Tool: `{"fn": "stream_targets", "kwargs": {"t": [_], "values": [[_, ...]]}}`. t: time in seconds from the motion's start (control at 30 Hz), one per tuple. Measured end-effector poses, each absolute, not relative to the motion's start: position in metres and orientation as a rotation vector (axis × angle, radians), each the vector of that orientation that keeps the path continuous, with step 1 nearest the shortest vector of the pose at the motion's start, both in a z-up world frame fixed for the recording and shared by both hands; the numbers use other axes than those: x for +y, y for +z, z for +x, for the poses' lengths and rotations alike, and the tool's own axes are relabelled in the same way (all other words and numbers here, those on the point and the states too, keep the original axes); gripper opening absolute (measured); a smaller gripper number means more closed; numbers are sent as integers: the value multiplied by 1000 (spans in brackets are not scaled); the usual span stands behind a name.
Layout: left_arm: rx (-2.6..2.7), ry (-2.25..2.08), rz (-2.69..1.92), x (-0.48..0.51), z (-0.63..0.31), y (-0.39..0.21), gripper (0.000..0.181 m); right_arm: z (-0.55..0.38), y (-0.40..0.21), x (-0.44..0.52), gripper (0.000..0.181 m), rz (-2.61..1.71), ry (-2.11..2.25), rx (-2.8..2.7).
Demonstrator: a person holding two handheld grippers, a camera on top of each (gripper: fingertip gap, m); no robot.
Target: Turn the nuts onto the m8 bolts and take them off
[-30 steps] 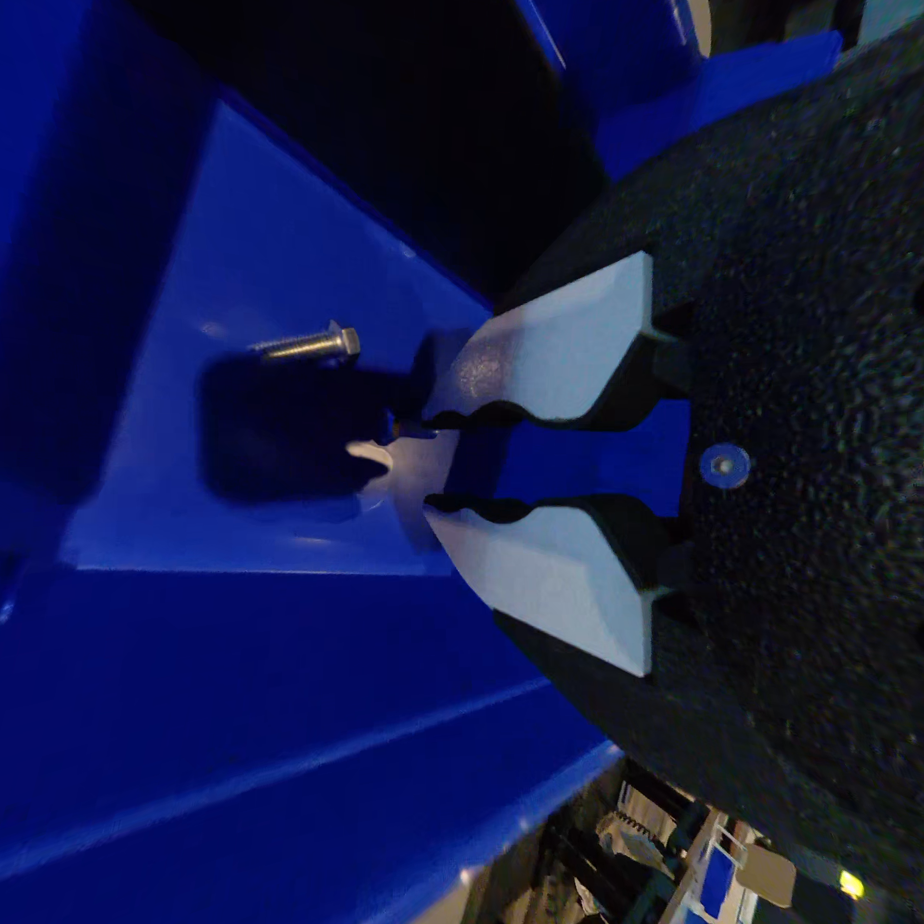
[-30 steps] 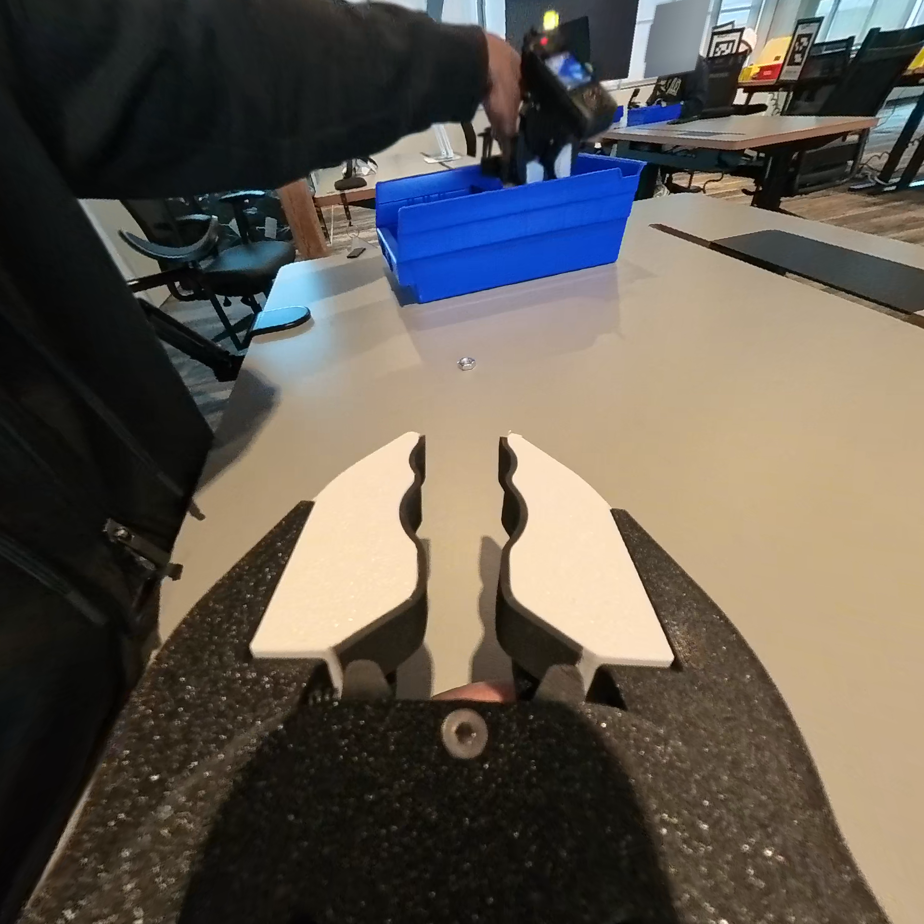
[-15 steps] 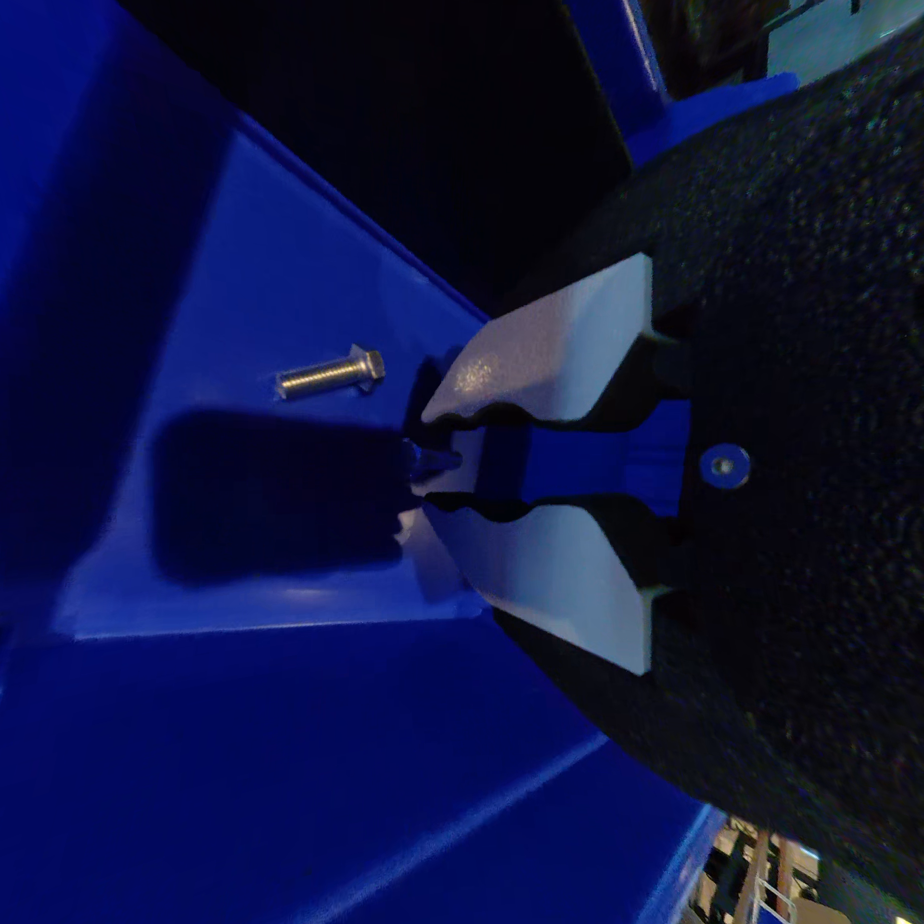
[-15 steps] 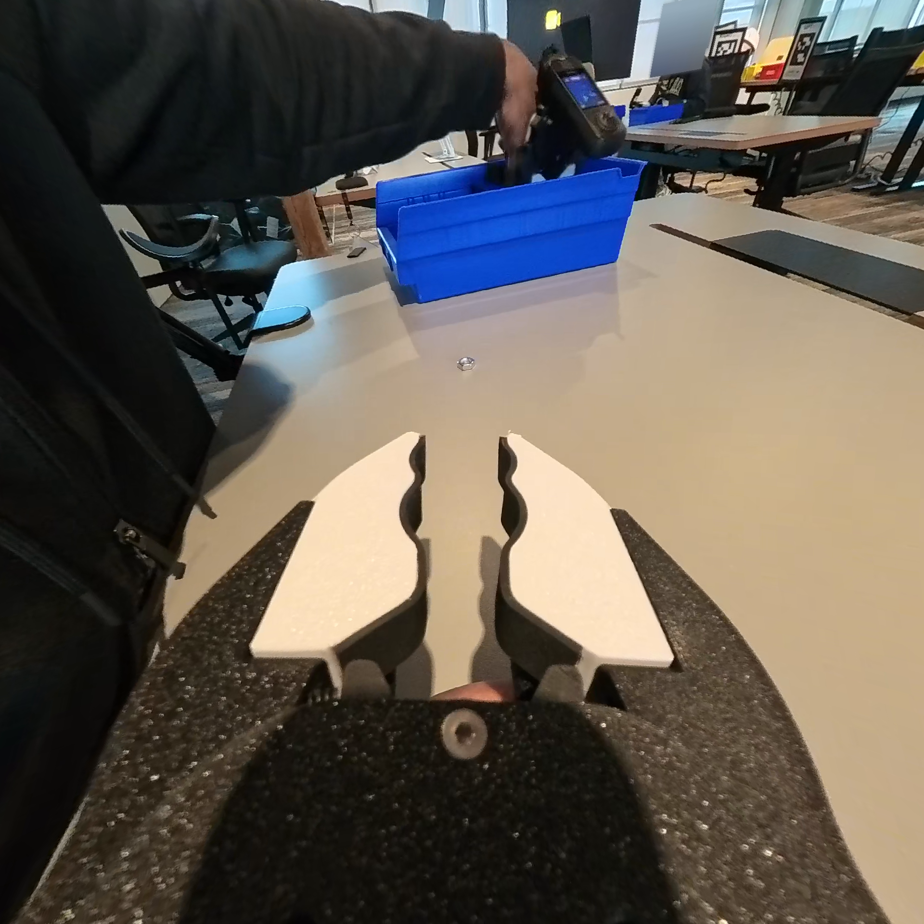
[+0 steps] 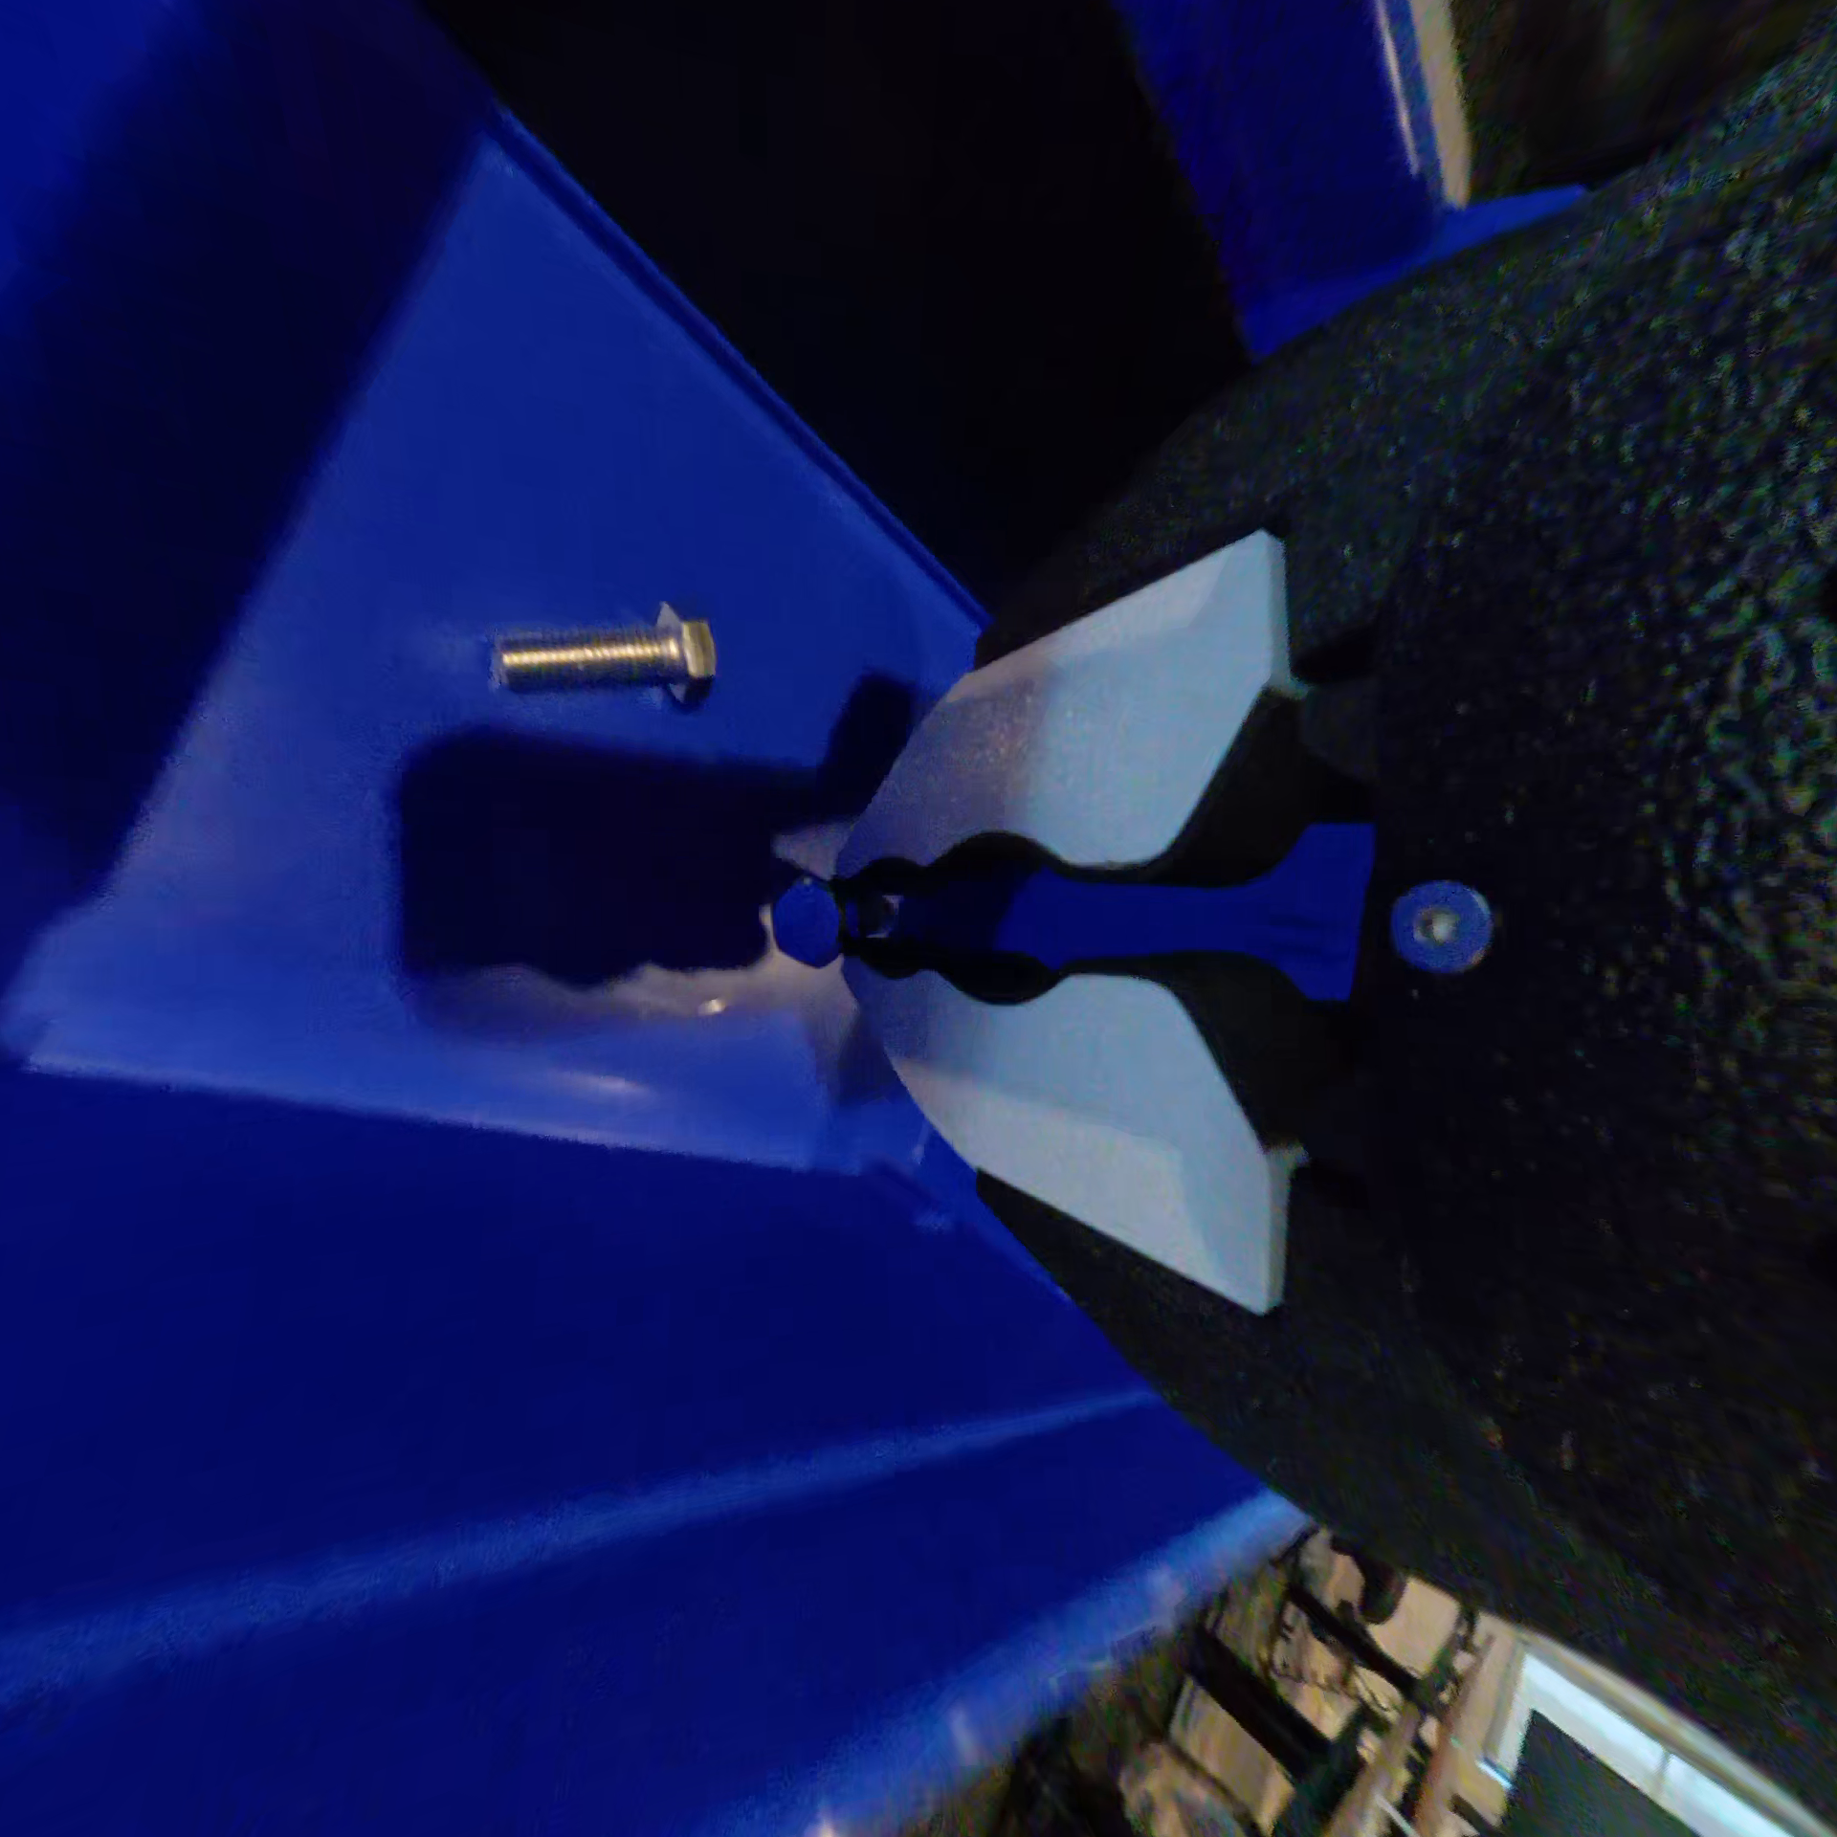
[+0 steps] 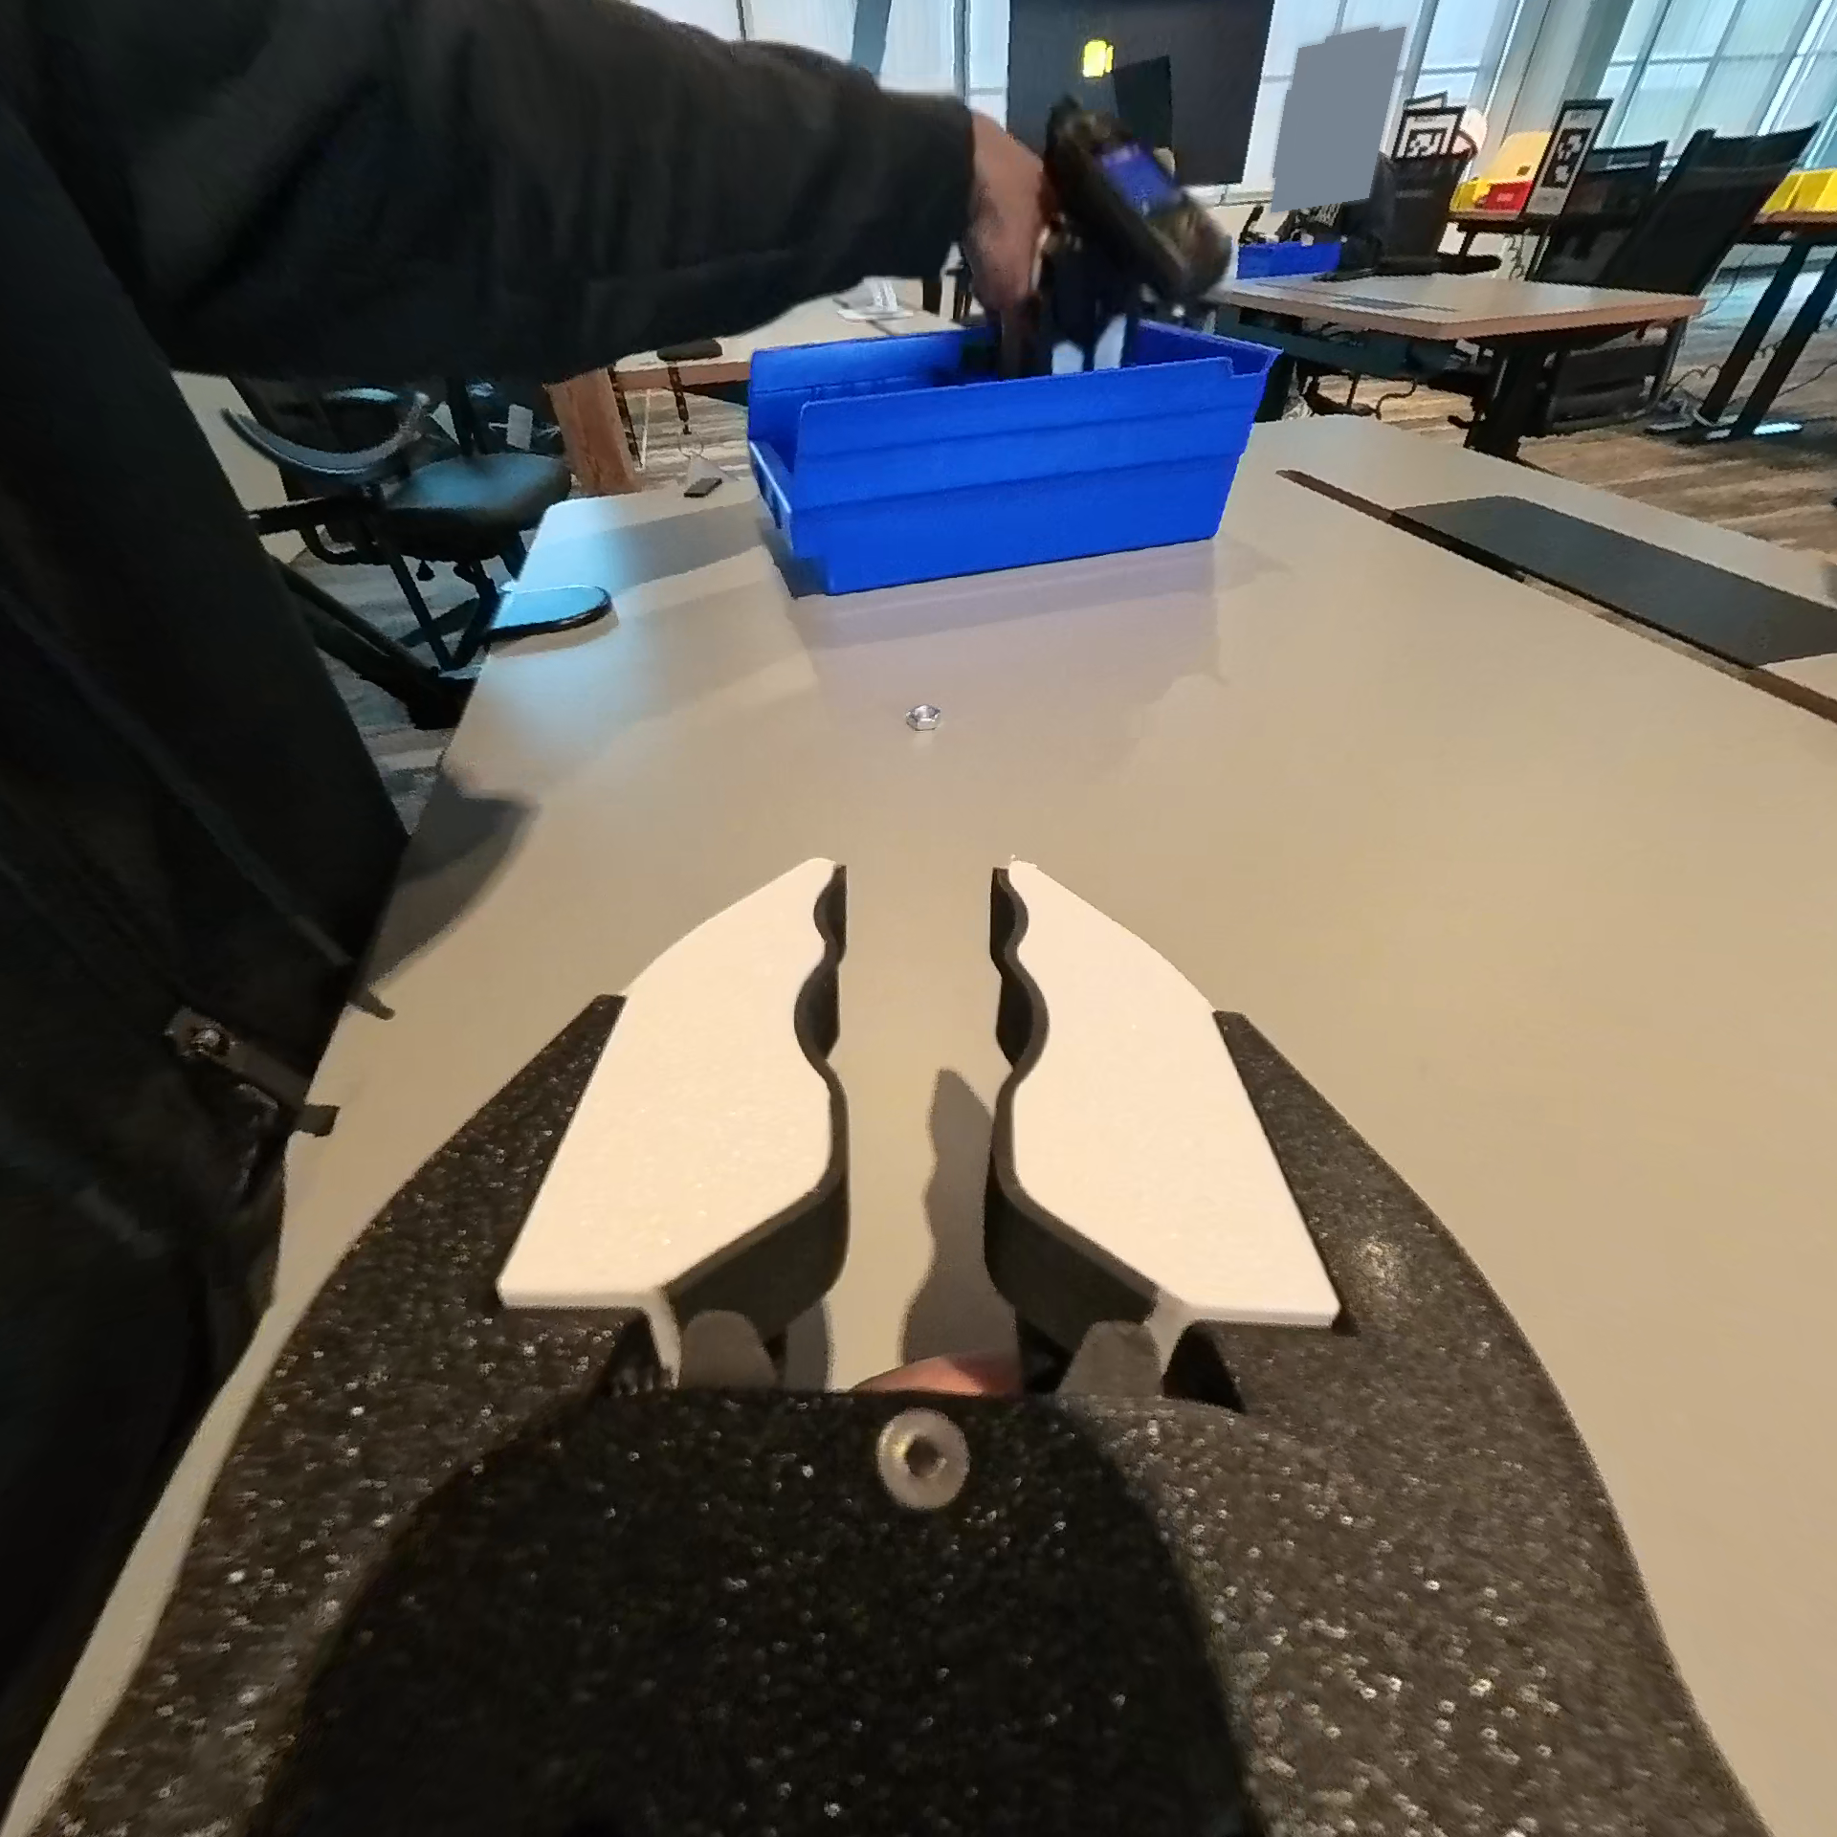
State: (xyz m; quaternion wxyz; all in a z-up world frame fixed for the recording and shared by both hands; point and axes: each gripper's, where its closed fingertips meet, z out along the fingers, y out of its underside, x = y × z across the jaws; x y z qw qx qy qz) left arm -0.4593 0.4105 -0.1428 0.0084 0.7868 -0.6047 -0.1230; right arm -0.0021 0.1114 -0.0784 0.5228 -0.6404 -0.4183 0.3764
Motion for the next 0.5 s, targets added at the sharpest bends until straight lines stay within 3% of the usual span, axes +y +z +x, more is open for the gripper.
{"fn": "stream_targets", "kwargs": {"t": [0.17, 0.27, 0.4, 0.5], "values": [[-2053, -456, 2767, 422, -402, -63, 8, 2, -75, 108, 27, -1509, 894, -992], [-2295, -196, 2951, 408, -306, -14, 8, 5, -70, 113, 27, -1504, 889, -953], [-2594, 755, 2997, 338, -128, 16, 8, 12, -62, 120, 27, -1494, 828, -893], [-2354, 1639, 2943, 274, -20, 2, 8, 28, -52, 129, 26, -1473, 706, -829]]}}
